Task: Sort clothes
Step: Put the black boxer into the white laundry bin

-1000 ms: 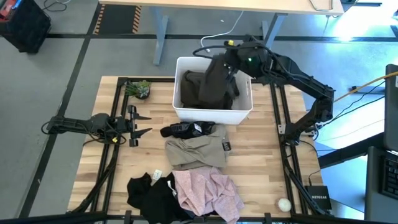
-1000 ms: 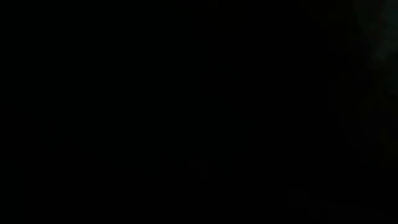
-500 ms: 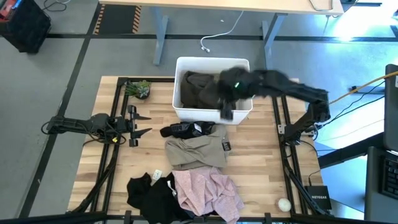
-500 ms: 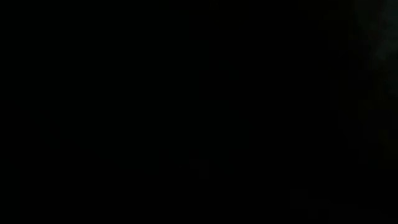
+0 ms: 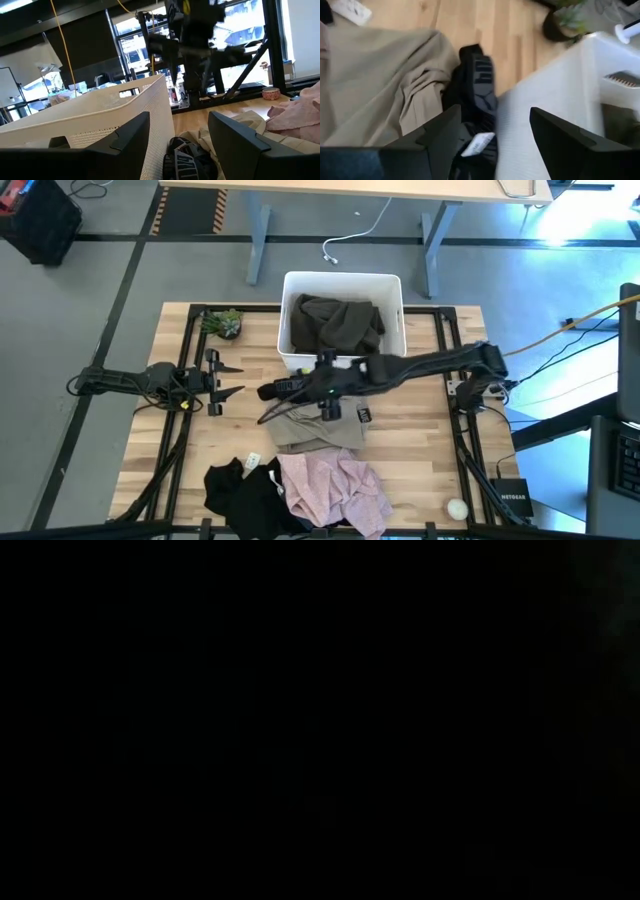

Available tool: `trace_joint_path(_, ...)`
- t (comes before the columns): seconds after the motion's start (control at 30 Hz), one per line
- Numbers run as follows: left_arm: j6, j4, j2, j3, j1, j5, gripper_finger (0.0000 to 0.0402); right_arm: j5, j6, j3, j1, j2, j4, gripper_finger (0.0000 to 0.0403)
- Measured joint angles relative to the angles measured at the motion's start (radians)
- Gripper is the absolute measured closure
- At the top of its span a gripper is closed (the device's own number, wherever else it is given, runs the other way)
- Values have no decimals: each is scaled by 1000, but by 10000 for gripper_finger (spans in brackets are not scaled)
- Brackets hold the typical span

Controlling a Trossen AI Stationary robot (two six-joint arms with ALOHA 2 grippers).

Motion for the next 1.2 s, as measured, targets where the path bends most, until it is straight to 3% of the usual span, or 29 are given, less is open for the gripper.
trace_joint_path(0.27, -1, 0, 0, 0, 0, 0, 204, 16, 1, -44, -24, 141, 161, 150)
trace_joint_path(0.4, 3, -1, 0, 0, 0, 0, 204, 123, 20, -46, -29, 202, 231, 150)
trace_joint_path(0.7, 5, -4, 0, 0, 0, 0, 204, 84, 26, -46, -42, 289, 265, 158)
trace_joint_path(0.8, 7, -4, 0, 0, 0, 0, 204, 102, 12, -46, -42, 295, 264, 203)
trace_joint_path(1.0, 11, -4, 0, 0, 0, 0, 204, 143, -74, -46, -41, 266, 274, 380)
trace_joint_path(1.2, 12, -4, 0, 0, 0, -1, 204, 175, -100, -46, -41, 165, 280, 381)
